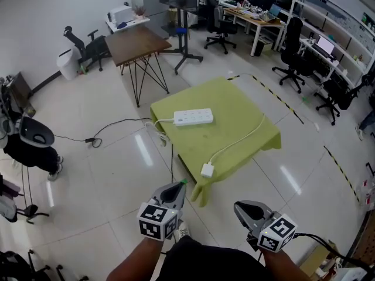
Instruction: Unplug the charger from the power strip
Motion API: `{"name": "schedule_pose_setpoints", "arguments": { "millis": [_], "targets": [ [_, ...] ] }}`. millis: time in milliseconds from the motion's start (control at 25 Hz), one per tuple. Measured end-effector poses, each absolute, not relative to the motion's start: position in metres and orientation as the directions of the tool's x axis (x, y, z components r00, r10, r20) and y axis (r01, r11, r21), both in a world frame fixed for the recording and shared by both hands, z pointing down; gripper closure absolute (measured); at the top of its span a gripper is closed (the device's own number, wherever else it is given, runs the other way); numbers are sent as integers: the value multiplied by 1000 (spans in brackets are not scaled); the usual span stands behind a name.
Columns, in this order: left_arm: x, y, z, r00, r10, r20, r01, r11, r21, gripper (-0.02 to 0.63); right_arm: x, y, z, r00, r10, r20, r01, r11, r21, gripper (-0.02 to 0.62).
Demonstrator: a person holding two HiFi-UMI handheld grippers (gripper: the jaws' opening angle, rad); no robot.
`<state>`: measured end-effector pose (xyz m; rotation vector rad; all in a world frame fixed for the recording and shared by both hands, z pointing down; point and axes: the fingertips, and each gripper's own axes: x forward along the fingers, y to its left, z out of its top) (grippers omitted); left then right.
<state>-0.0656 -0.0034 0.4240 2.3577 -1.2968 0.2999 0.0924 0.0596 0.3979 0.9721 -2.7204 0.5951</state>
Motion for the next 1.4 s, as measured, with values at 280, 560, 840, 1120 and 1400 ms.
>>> {"name": "schedule_pose_setpoints", "arguments": {
  "millis": [280,560,840,1120,1400],
  "targets": [
    [-19,65,415,517,-766,382,-856,-457,242,600,143,126,398,-760,-572,310,-648,706,-285,594],
    [13,127,421,520,-749,410,-854,-471,221,600,157,164,406,-782,-550,293,-621,730,-287,595],
    [13,150,421,487,-777,399,-873,-439,212,600,164,185,407,-798,-530,289,-599,751,-278,595],
    [13,162,411,466,-800,377,-885,-419,206,600,164,199,400,-804,-527,277,-590,768,-250,595],
    [11,166,410,462,-802,379,-887,-413,207,600,165,206,395,-808,-523,272,-584,775,-242,595]
  ]
}}
